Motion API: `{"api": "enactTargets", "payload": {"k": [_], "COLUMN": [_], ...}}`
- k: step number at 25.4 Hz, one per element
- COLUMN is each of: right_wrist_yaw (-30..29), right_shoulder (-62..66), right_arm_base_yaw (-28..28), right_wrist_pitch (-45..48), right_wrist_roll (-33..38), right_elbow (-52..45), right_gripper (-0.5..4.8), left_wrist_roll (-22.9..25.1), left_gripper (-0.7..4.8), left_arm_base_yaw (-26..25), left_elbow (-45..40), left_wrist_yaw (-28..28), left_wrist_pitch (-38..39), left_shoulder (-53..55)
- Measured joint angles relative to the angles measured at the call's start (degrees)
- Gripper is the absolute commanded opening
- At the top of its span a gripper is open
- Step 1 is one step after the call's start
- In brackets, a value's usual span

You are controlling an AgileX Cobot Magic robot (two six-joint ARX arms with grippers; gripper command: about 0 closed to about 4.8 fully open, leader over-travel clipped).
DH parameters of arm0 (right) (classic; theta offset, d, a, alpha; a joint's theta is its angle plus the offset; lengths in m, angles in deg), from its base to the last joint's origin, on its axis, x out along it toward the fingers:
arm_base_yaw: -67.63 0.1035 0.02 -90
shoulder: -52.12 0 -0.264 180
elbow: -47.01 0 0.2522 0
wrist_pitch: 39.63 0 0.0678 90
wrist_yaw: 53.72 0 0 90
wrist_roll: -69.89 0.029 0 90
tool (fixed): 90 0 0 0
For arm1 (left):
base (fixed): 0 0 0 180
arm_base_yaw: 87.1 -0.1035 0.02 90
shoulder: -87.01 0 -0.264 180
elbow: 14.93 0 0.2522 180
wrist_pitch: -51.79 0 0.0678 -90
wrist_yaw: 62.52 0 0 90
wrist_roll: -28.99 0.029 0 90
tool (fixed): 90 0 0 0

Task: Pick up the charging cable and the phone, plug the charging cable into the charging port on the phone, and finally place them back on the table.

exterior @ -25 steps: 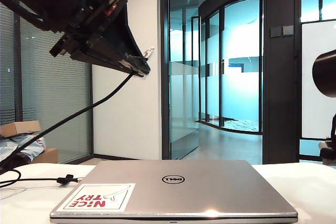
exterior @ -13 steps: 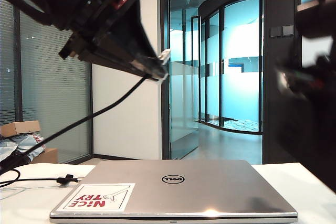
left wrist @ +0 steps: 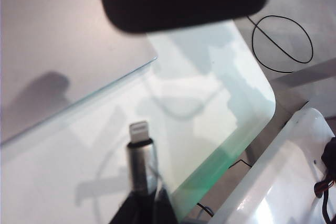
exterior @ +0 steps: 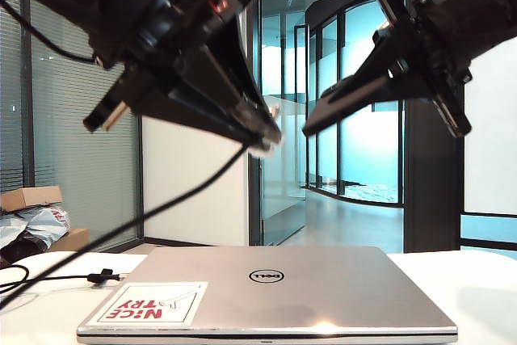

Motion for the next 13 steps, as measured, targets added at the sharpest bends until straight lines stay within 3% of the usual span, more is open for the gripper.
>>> {"api": "enactTargets", "payload": {"k": [3, 8, 13], "right_wrist_yaw": [-1.2, -2.9, -3.9], "right_shoulder": [0.0, 0.1, 0.1], "right_arm_base_yaw": [0.0, 0.9, 2.6], "right_wrist_pitch": [3.9, 17.2, 23.1], "right_wrist_roll": [4.2, 14.3, 15.6], "right_elbow": [0.0, -5.8, -7.5], "right_gripper": [-0.05, -0.05, -0.05], "left_wrist_roll": [-1.0, -6.8, -7.3], "left_gripper": [-0.07, -0.07, -0.07], "left_arm_base_yaw": [0.3, 0.9, 1.0], "left_elbow": [0.0, 0.0, 0.0], "left_wrist_yaw": [0.0, 0.0, 0.0], "left_wrist_pitch": [-0.1, -3.1, -3.3], "left_shoulder": [1.2, 1.2, 1.2]}}
